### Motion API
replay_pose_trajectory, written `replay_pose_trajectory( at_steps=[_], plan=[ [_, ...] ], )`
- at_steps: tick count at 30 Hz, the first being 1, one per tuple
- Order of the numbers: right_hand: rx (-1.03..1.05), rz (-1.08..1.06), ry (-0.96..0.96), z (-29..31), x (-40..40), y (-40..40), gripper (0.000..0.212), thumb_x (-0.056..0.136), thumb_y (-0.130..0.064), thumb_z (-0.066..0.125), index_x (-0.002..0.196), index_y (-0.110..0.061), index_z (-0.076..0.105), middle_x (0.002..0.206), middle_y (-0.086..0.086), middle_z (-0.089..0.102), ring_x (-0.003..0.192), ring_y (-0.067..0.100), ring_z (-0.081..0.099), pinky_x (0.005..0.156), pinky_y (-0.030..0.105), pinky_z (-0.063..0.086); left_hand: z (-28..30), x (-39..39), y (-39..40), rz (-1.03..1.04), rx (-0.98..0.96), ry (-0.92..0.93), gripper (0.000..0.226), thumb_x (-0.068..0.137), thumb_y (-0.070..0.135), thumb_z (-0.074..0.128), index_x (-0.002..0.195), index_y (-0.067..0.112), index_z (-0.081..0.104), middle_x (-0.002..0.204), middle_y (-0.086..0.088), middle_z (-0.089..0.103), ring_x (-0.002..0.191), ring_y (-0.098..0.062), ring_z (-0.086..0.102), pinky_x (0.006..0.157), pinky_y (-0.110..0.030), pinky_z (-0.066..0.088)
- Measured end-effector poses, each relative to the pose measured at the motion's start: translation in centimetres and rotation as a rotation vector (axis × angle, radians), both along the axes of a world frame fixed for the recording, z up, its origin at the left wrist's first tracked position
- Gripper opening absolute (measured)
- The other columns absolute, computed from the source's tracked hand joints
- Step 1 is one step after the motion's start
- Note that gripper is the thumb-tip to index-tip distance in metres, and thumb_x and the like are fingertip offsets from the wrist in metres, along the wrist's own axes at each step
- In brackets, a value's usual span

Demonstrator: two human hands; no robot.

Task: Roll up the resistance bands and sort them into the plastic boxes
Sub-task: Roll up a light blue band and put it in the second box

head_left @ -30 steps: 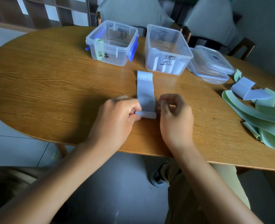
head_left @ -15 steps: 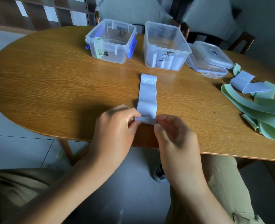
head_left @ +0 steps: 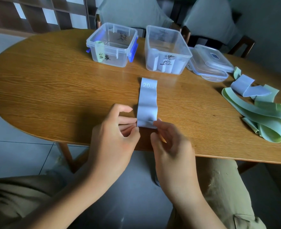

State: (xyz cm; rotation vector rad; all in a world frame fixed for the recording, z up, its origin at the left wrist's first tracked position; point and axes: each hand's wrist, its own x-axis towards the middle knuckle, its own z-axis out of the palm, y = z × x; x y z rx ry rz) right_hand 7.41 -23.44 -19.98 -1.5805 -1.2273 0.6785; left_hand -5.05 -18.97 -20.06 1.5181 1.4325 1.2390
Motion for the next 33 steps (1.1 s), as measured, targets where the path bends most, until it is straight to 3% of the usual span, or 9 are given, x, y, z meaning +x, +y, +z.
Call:
replay_pose_trajectory(
  at_steps=[2, 4, 8, 10, 13, 19, 23, 26, 33],
  plan=[
    [0.016, -0.005, -0.239, -0.1, 0.0, -0.1, 0.031, 0.095, -0.008, 0.063, 0.118, -0.027, 0.070, 0.115, -0.026, 0.067, 0.112, -0.006, 0.060, 0.088, 0.001, 0.039, -0.1, -0.1, 0.0, -0.012, 0.061, 0.060, 0.033, 0.085, 0.007, 0.069, 0.110, 0.028, 0.064, 0.097, 0.014, 0.075, 0.091, 0.005, 0.069, 0.086, -0.027, 0.058],
    [0.049, 0.002, -0.390, -0.4, 0.1, 0.0, 0.039, 0.092, -0.001, 0.061, 0.124, -0.022, 0.069, 0.133, -0.013, 0.062, 0.123, 0.005, 0.058, 0.096, 0.001, 0.034, -0.3, -0.2, 0.0, -0.027, 0.136, 0.146, 0.027, 0.089, 0.010, 0.065, 0.110, 0.026, 0.066, 0.099, 0.014, 0.075, 0.091, 0.003, 0.070, 0.083, -0.028, 0.058],
    [0.074, 0.025, -0.626, -1.3, 0.0, 0.2, 0.052, 0.088, 0.002, 0.048, 0.135, -0.017, 0.061, 0.143, -0.001, 0.057, 0.121, 0.025, 0.051, 0.101, 0.040, 0.047, -0.7, -0.1, 0.1, -0.062, 0.296, 0.361, 0.024, 0.089, 0.009, 0.058, 0.107, 0.017, 0.072, 0.096, 0.007, 0.074, 0.087, -0.011, 0.069, 0.077, -0.025, 0.052],
    [0.024, 0.010, -0.683, -1.1, 0.0, 0.4, 0.062, 0.083, -0.001, 0.040, 0.140, -0.020, 0.057, 0.148, 0.000, 0.052, 0.130, 0.030, 0.043, 0.101, 0.049, 0.045, -1.3, 0.0, 0.2, -0.069, 0.357, 0.465, 0.027, 0.087, 0.004, 0.060, 0.109, 0.011, 0.074, 0.105, 0.000, 0.074, 0.096, -0.019, 0.068, 0.086, -0.022, 0.047],
    [-0.076, 0.004, -0.719, -0.6, 0.1, 0.9, 0.065, 0.086, -0.004, 0.036, 0.146, -0.028, 0.050, 0.160, 0.004, 0.035, 0.144, 0.033, 0.024, 0.113, 0.049, 0.034, -2.1, 0.2, 0.3, -0.072, 0.361, 0.586, 0.040, 0.083, -0.005, 0.065, 0.121, 0.006, 0.070, 0.129, -0.012, 0.066, 0.117, -0.029, 0.064, 0.103, -0.021, 0.037],
    [-0.143, 0.027, -0.737, -0.4, -0.3, 2.6, 0.062, 0.093, -0.008, 0.037, 0.150, -0.032, 0.041, 0.164, 0.004, 0.023, 0.149, 0.028, 0.010, 0.118, 0.046, 0.025, -2.4, -0.1, 1.2, -0.121, 0.309, 0.730, 0.050, 0.089, 0.008, 0.050, 0.138, 0.013, 0.059, 0.141, -0.018, 0.055, 0.132, -0.039, 0.048, 0.111, -0.047, 0.041],
    [0.031, 0.014, -0.686, -0.9, -0.1, 2.9, 0.055, 0.090, -0.007, 0.038, 0.142, -0.015, 0.052, 0.154, 0.006, 0.042, 0.144, 0.028, 0.029, 0.115, 0.047, 0.034, -2.2, -0.2, 2.1, -0.131, 0.254, 0.794, 0.058, 0.090, 0.027, 0.028, 0.141, 0.022, 0.055, 0.147, -0.013, 0.051, 0.139, -0.038, 0.040, 0.110, -0.051, 0.043],
    [0.162, 0.059, -0.632, -1.4, 0.2, 2.6, 0.048, 0.093, -0.005, 0.043, 0.138, -0.010, 0.057, 0.143, 0.001, 0.056, 0.140, 0.021, 0.041, 0.112, 0.042, 0.040, -2.2, -0.4, 2.8, -0.162, 0.258, 0.830, 0.062, 0.088, 0.028, 0.025, 0.144, 0.025, 0.052, 0.150, -0.012, 0.048, 0.143, -0.036, 0.036, 0.110, -0.048, 0.043],
    [0.166, 0.095, -0.655, -2.1, 0.4, 3.4, 0.046, 0.096, -0.011, 0.042, 0.139, -0.013, 0.057, 0.142, -0.002, 0.057, 0.141, 0.015, 0.042, 0.112, 0.039, 0.041, -2.0, -0.5, 3.8, -0.164, 0.266, 0.787, 0.055, 0.094, 0.032, 0.028, 0.141, 0.027, 0.056, 0.149, -0.007, 0.050, 0.142, -0.031, 0.039, 0.108, -0.042, 0.044]
  ],
)
